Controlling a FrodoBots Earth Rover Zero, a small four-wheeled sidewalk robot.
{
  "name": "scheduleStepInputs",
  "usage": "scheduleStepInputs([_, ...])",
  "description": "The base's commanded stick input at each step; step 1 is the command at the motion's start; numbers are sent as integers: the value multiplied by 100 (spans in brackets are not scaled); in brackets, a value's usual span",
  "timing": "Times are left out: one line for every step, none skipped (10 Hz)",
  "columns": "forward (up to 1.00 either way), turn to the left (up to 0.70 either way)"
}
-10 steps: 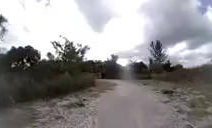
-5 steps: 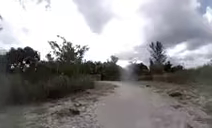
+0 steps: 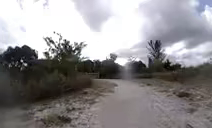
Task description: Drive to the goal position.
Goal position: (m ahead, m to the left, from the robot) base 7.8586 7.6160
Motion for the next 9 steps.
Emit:
scheduleStepInputs([60,0])
scheduleStepInputs([60,0])
scheduleStepInputs([60,0])
scheduleStepInputs([60,0])
scheduleStepInputs([60,0])
scheduleStepInputs([60,0])
scheduleStepInputs([60,0])
scheduleStepInputs([60,0])
scheduleStepInputs([60,0])
